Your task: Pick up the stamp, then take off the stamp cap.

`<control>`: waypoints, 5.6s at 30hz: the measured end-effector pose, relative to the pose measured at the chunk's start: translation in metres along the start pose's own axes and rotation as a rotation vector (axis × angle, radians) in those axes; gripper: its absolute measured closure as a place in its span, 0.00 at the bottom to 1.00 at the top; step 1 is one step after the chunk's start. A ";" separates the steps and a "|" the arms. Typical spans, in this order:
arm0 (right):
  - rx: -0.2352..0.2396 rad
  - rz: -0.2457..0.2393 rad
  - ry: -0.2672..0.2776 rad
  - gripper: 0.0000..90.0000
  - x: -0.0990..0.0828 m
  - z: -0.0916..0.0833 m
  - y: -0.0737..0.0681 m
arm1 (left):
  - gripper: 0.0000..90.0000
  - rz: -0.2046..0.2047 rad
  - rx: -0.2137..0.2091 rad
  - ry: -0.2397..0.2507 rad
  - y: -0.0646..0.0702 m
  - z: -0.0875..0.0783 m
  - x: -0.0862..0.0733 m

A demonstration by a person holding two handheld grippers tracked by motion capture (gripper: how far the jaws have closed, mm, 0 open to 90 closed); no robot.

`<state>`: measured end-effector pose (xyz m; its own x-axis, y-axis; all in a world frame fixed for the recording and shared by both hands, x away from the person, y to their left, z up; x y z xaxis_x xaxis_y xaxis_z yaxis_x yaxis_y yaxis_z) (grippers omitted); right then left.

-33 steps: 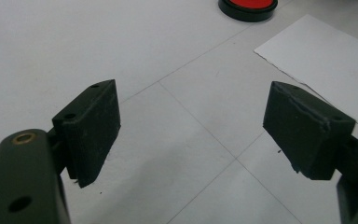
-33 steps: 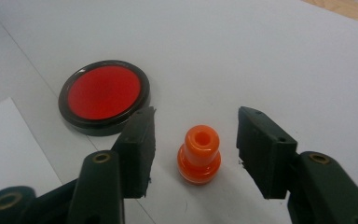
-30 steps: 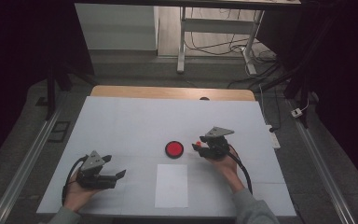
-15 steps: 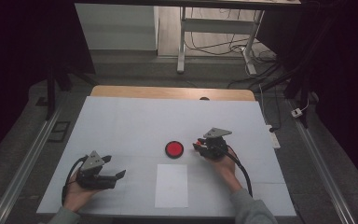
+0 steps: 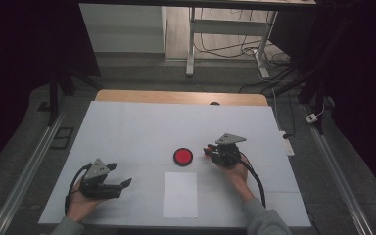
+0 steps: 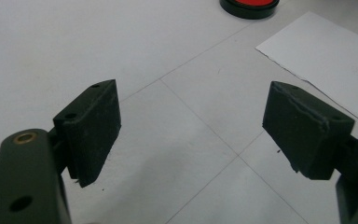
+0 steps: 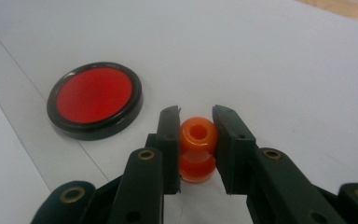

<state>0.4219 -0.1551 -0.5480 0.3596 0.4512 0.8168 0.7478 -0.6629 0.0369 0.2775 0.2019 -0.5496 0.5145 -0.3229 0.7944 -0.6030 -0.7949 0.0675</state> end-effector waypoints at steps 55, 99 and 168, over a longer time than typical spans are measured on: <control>0.082 -0.017 0.151 0.80 0.024 -0.051 -0.028 | 0.22 -0.004 0.007 -0.003 -0.001 0.002 -0.001; 0.236 -0.035 0.134 0.80 0.024 -0.051 -0.078 | 0.22 0.003 0.002 -0.010 0.001 0.004 -0.001; 0.292 -0.030 0.120 0.80 0.017 -0.046 -0.095 | 0.24 0.129 -0.098 0.021 0.042 0.020 0.048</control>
<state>0.3307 -0.1119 -0.5114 0.2793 0.3826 0.8807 0.8920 -0.4428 -0.0905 0.2892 0.1432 -0.5205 0.4168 -0.4077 0.8124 -0.7207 -0.6929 0.0219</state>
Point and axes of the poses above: each handheld gripper's, and its own axes: z roughly forward along the jaws, x roughly out of its top, y roughly to its right, the point moved 5 cm from there along z, roughly forward along the jaws, and after that the axes turned 1 degree about -z, right-handed, at the moved point
